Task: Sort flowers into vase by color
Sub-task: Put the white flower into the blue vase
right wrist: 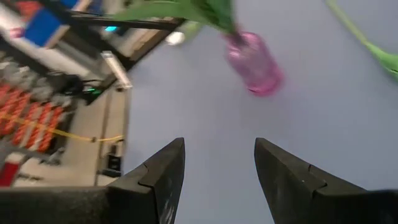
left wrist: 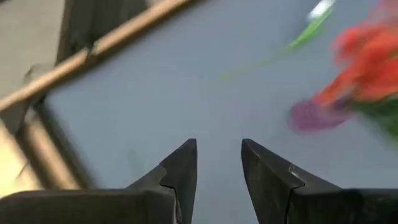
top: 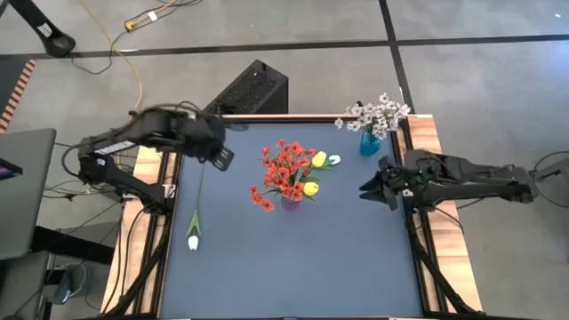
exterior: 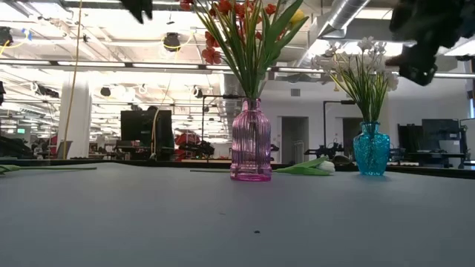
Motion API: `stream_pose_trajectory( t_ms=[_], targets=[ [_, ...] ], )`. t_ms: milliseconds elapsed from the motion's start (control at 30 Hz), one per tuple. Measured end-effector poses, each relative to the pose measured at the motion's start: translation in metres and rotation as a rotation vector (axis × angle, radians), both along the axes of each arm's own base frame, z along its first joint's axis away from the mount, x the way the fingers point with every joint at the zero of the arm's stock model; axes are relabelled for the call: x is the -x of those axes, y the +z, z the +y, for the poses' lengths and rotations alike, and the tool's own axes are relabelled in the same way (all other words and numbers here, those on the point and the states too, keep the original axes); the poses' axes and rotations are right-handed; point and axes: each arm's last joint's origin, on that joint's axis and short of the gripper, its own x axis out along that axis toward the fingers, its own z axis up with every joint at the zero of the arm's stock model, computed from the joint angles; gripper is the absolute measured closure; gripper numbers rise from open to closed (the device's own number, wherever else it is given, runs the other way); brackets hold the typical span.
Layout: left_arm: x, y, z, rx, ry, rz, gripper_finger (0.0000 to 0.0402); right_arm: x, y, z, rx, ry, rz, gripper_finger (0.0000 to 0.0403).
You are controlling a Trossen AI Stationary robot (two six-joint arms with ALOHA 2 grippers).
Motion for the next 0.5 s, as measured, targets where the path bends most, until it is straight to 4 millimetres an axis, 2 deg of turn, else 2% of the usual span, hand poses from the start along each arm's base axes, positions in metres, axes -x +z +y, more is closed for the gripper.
stream_pose_trajectory(
  t_ms=[200, 300, 500],
  targets=[
    [-0.011, -0.070, -0.002, 0.119, 0.014, 0.243, 0.0290, -0.015, 0.001, 0.013, -0.009, 0.101, -0.038, 0.0184],
    [-0.002, -0.108, -0.003, 0.178, 0.078, 0.337, 0.0290, -0.022, -0.002, 0.020, -0.027, 0.119, -0.009, 0.0184],
    [0.013, -0.184, -0.010, 0.375, 0.161, 0.331, 0.0290, -0.036, -0.015, 0.035, -0.022, 0.181, 0.092, 0.0184]
  ],
)
